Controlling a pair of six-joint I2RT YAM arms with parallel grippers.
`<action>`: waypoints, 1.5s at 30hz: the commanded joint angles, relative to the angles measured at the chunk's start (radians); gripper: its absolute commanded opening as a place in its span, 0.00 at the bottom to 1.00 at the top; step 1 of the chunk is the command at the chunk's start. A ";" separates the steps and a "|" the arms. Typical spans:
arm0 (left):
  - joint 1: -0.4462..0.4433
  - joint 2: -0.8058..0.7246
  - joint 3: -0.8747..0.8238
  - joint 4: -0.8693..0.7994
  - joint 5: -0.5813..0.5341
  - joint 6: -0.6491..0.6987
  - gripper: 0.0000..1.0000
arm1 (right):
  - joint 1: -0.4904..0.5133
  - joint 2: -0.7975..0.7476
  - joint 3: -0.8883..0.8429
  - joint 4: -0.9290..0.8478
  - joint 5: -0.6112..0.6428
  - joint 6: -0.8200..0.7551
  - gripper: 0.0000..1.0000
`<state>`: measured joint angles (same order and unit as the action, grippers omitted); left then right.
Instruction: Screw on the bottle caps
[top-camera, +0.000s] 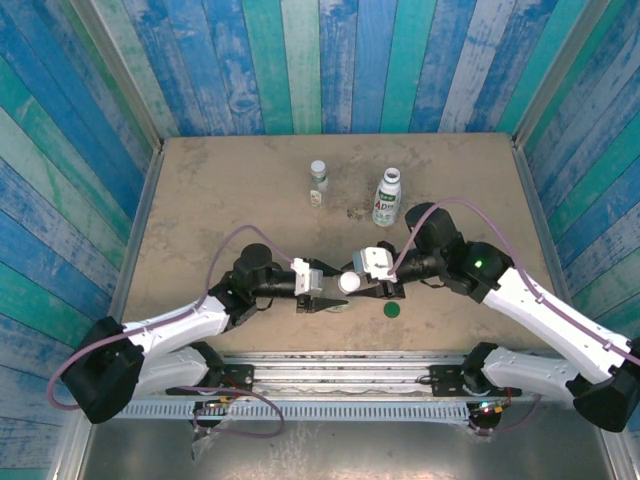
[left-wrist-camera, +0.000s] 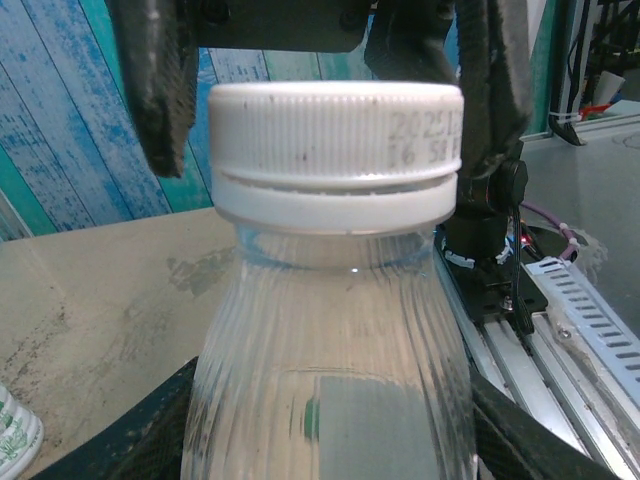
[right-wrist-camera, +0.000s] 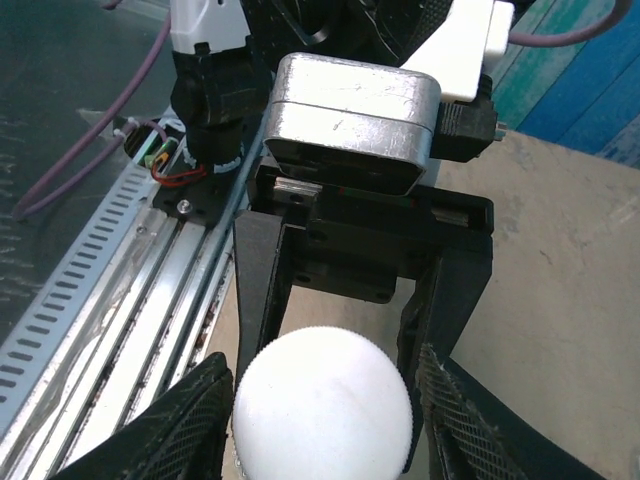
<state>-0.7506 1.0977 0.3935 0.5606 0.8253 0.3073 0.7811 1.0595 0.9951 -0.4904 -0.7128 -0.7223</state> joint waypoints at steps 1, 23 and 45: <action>0.001 0.001 0.026 -0.011 0.001 0.005 0.49 | -0.004 0.010 0.020 0.004 -0.028 0.016 0.47; -0.004 0.204 0.126 0.316 -0.818 -0.154 0.47 | 0.091 0.150 -0.012 0.351 0.950 1.113 0.01; 0.109 0.167 0.078 0.279 0.008 -0.289 0.48 | -0.023 -0.069 -0.032 0.258 0.377 0.639 0.60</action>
<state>-0.6415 1.3151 0.4557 0.8181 0.6075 0.0551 0.7631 0.9924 0.9577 -0.1596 -0.1776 0.0174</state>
